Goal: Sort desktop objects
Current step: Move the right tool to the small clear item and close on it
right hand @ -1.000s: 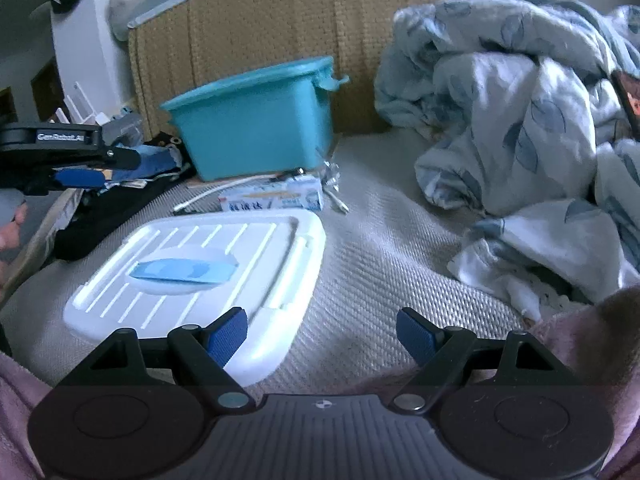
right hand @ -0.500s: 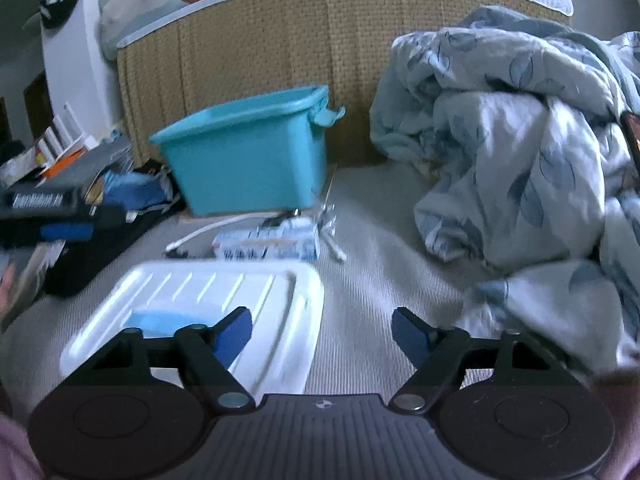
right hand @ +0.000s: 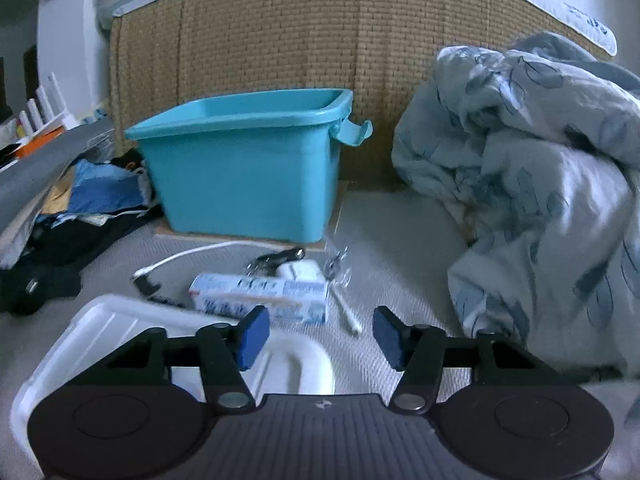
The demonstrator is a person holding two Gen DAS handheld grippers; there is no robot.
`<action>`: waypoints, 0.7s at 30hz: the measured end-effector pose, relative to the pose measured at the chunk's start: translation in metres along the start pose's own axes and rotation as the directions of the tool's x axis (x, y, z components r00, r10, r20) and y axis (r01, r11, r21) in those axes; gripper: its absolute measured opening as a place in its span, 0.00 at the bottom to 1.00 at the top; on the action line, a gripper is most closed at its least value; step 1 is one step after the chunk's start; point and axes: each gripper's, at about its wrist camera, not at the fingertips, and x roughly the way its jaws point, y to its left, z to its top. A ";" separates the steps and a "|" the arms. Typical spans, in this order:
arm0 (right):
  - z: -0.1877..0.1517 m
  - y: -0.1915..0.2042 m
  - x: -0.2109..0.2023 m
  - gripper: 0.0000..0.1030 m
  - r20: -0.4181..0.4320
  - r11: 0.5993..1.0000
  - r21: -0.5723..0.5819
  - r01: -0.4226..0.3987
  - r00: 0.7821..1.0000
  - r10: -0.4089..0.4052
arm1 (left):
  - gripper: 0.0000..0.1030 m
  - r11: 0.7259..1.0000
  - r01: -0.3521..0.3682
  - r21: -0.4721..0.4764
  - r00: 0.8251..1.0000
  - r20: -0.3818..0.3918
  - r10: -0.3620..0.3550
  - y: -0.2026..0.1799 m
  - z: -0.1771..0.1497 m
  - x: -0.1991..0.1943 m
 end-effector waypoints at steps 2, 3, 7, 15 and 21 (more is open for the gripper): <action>0.008 -0.001 0.007 0.57 0.005 1.000 0.021 0.000 1.000 0.000 | 0.67 1.000 0.001 -0.006 1.000 -0.006 -0.001 0.001 0.000 0.002; 0.013 -0.002 0.010 0.55 0.009 1.000 0.029 0.001 1.000 -0.001 | 0.67 1.000 0.002 -0.009 1.000 -0.009 -0.002 0.001 0.000 0.003; 0.029 -0.001 0.027 0.55 0.020 0.999 0.042 0.007 1.000 -0.008 | 0.67 1.000 -0.002 0.000 1.000 -0.020 0.002 0.000 -0.002 0.008; 0.038 -0.004 0.072 0.41 -0.023 0.999 0.026 0.024 0.999 -0.024 | 0.67 1.000 -0.005 0.013 0.999 -0.045 0.006 -0.002 -0.006 0.017; 0.035 -0.011 0.090 0.37 -0.046 0.999 0.048 0.025 0.999 -0.023 | 0.67 1.000 0.001 0.015 0.998 -0.065 0.000 -0.004 -0.007 0.024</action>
